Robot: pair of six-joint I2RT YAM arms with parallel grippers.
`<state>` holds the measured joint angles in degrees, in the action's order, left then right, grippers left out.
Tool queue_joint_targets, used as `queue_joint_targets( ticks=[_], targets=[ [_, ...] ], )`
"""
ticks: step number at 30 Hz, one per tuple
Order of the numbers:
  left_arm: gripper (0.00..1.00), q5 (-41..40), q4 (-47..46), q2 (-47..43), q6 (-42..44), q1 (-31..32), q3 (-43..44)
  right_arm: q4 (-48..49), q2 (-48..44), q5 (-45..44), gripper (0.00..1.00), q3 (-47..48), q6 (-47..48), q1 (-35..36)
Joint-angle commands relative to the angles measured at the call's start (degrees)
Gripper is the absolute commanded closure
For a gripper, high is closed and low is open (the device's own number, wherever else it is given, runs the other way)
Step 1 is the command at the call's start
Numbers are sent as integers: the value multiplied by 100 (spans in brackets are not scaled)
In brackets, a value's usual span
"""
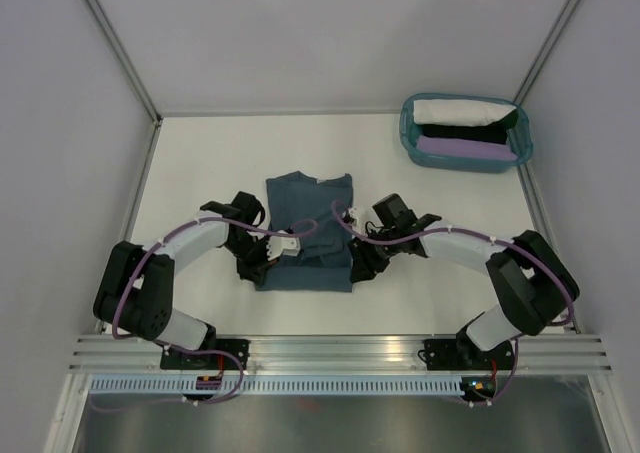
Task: Roll the t-shirts
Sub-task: Roll the tshirt
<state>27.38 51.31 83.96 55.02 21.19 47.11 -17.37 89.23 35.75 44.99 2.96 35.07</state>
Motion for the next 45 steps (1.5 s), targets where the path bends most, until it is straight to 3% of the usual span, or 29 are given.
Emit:
queue_joint_targets(
  ticks=[1,6,9,16,20,22,23,24,26,27,35,38,41,43,45],
  targets=[
    [96,426,186,199,395,-71,272,155,-878,-287,50,-157,20,17],
    [96,523,283,270,448,-168,386,556,-1531,-410,30,-675,-234,262],
    [96,567,336,209,430,-168,386,1145,-1637,-876,27,-949,-557,841],
    [96,532,406,112,465,-177,325,1982,-961,-1360,27,-949,-920,1011],
    [96,541,433,42,439,-212,307,2035,-582,-1420,34,-957,-1096,1019],
    [96,558,441,-3,448,-238,246,2245,-635,-1509,42,-1149,-1323,1011],
    [96,558,441,-29,439,-247,220,2333,-661,-1492,51,-1203,-1438,1011],
    [96,550,450,-38,430,-247,193,2482,-679,-1396,71,-1238,-1534,1011],
    [96,558,538,-64,413,-256,158,2571,-749,-1290,94,-1282,-1833,1011],
    [96,567,582,-90,395,-256,140,2615,-801,-1237,100,-1317,-1947,1011],
    [96,488,784,-617,219,-256,-448,2598,-1373,-948,100,-1792,-3133,1449],
    [96,637,1038,-881,315,-273,-466,2949,-1312,-422,100,-1924,-3784,1564],
    [93,681,1004,-663,325,-361,-370,2425,-935,-349,100,-1670,-3672,1486],
    [89,646,846,-382,193,-484,-230,2291,-662,-349,100,-1529,-3496,1328],
    [76,707,793,162,9,-773,60,2421,-539,-227,100,-1537,-3495,1057]
  ],
)
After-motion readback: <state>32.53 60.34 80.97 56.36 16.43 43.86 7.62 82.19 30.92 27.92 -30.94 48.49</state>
